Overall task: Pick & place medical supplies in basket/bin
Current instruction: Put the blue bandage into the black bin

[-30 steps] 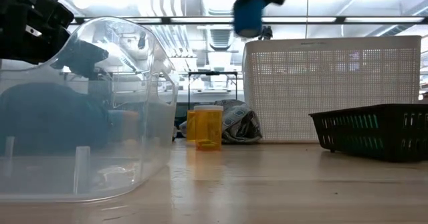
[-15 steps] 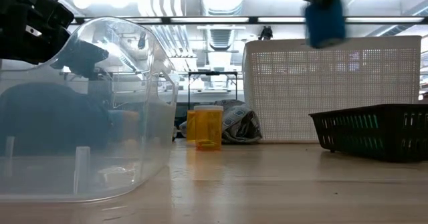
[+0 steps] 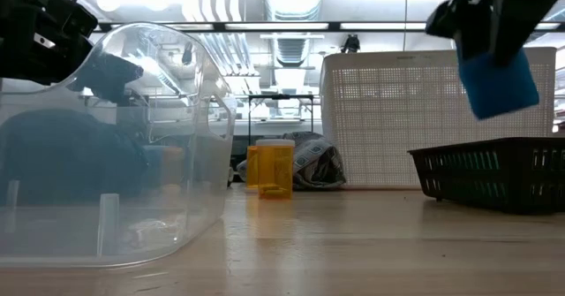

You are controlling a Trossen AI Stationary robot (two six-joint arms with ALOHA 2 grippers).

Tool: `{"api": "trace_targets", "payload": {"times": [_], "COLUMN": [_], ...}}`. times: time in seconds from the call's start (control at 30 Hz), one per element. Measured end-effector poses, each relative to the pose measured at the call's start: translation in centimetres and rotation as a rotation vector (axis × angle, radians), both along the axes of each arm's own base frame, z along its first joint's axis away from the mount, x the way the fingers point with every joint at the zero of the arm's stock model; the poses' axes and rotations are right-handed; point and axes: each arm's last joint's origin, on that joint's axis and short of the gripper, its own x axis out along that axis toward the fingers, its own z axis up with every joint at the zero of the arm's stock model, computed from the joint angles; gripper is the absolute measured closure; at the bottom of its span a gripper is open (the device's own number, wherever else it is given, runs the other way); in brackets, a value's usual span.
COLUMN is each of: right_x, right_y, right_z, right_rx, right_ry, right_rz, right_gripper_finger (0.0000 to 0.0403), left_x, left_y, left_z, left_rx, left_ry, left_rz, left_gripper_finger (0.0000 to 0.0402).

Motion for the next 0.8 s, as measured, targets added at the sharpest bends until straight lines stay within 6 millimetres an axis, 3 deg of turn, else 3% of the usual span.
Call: {"api": "trace_targets", "payload": {"times": [0.5,0.8], "right_x": [-4.4,-4.7], "right_y": [-2.1,-2.2], "right_z": [-2.4,-4.0], "right_rx": [0.096,0.096], "right_ry": [-0.276,-0.274], "right_rz": [0.003,0.014], "right_gripper_finger": [0.0196,0.0196], "left_x": [0.0,0.0], "left_y": [0.0,0.0], "left_z": [0.0,0.0], "left_rx": [0.001,0.003], "left_ry": [0.000,0.000], "left_rz": [0.001,0.000], "left_gripper_finger": [0.0376,0.0376]}}
